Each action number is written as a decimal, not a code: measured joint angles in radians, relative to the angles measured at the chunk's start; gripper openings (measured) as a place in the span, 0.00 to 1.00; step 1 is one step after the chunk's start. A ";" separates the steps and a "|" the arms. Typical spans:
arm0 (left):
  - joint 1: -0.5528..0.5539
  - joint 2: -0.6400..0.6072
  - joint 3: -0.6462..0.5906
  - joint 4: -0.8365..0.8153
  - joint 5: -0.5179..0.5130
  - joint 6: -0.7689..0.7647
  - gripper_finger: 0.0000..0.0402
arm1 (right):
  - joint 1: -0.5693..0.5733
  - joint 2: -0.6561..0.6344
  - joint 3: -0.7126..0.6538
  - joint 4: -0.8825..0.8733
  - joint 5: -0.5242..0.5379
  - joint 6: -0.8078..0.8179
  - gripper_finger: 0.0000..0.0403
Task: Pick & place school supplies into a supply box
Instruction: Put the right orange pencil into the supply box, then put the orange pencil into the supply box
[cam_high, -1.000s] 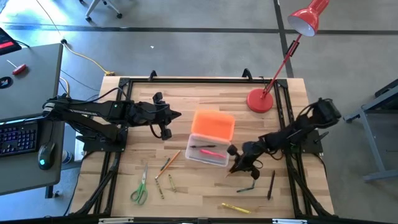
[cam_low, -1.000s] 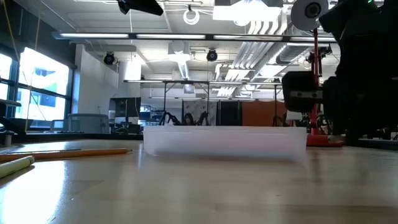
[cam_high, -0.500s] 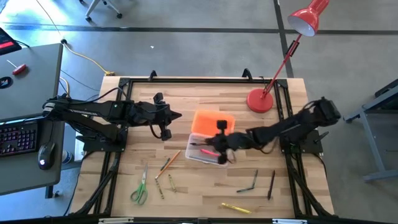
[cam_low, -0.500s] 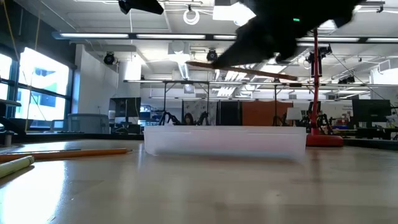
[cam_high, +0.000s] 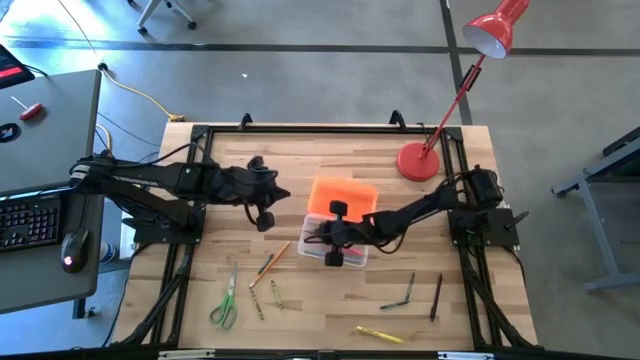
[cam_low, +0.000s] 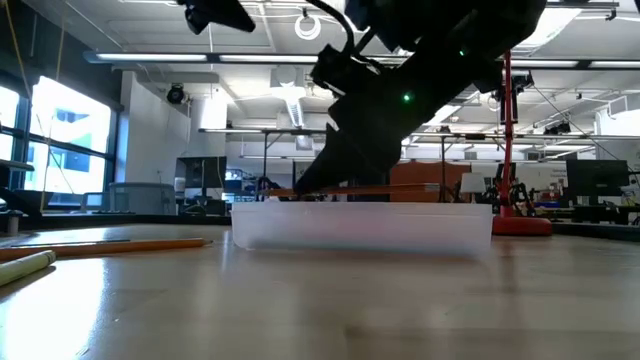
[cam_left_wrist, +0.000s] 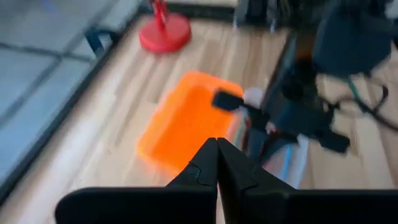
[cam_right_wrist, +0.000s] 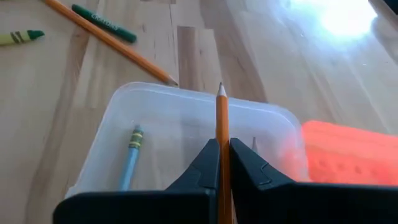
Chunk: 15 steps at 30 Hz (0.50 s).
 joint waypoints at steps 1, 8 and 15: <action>0.000 0.001 0.000 -0.026 0.009 -0.016 0.09 | 0.000 -0.001 -0.003 0.000 -0.006 0.000 0.01; -0.014 0.000 0.000 -0.134 0.113 -0.154 0.13 | 0.000 -0.005 -0.014 -0.035 -0.058 0.041 0.06; -0.127 0.000 -0.051 -0.194 0.133 -0.385 0.09 | 0.000 -0.006 -0.014 -0.072 -0.003 0.039 0.14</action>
